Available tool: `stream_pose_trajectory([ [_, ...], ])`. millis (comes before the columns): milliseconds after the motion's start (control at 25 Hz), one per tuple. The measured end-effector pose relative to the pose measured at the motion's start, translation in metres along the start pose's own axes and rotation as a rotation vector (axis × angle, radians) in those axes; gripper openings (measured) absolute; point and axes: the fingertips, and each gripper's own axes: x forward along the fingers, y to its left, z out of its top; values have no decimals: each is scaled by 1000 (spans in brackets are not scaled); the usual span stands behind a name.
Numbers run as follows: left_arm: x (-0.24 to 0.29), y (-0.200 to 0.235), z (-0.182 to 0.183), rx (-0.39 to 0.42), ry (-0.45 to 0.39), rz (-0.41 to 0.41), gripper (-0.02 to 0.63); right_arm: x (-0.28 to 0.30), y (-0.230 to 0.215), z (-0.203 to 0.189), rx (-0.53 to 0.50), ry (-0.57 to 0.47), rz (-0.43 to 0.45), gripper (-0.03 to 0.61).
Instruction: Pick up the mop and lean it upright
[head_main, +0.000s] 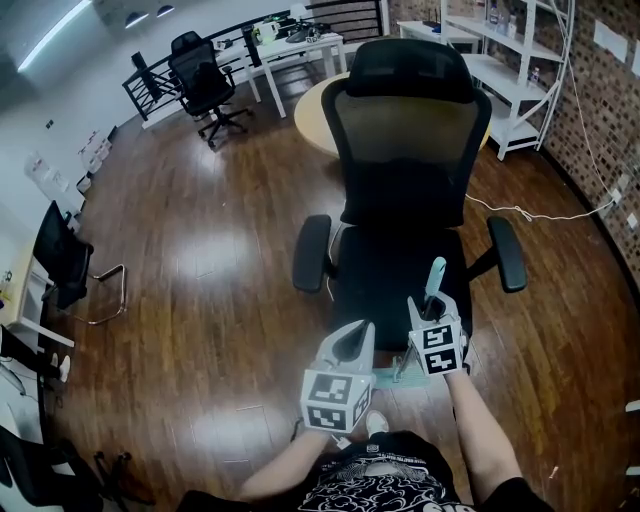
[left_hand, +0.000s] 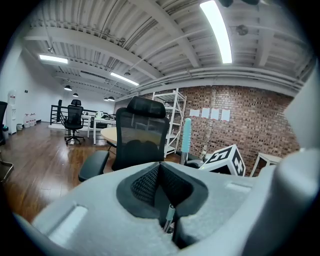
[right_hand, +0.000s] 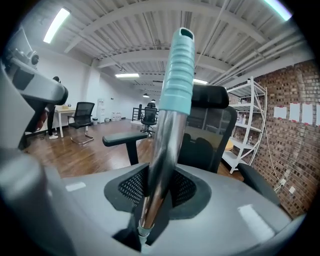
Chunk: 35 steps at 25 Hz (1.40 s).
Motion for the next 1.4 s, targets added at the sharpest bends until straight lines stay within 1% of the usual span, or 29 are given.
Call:
stream_pose_trajectory([
  [120, 2, 5, 1, -3, -4, 2, 3, 4, 2, -3, -8, 14, -4, 108],
  [200, 1, 8, -1, -7, -2, 3, 3, 3, 5, -7, 3, 24, -1, 126],
  [320, 0, 9, -4, -13, 1, -3, 3, 1, 12, -14, 27, 42, 5, 172],
  [520, -5, 5, -3, -3, 4, -37, 3, -10, 14, -16, 68, 49, -20, 206],
  [760, -19, -3, -5, 14, 6, -85, 3, -40, 17, -5, 92, 7, -83, 207],
  [1000, -36, -20, -9, 38, 2, -148, 3, -87, 20, 10, 129, -57, -160, 207],
  [1040, -40, -23, -10, 40, 2, -156, 3, -96, 23, 13, 139, -74, -172, 204],
  [1160, -53, -28, -14, 52, -2, -176, 3, -122, 34, 24, 177, -121, -194, 165],
  [1400, -88, -26, -15, 60, -8, -194, 3, -161, 77, 50, 203, -185, -182, 89],
])
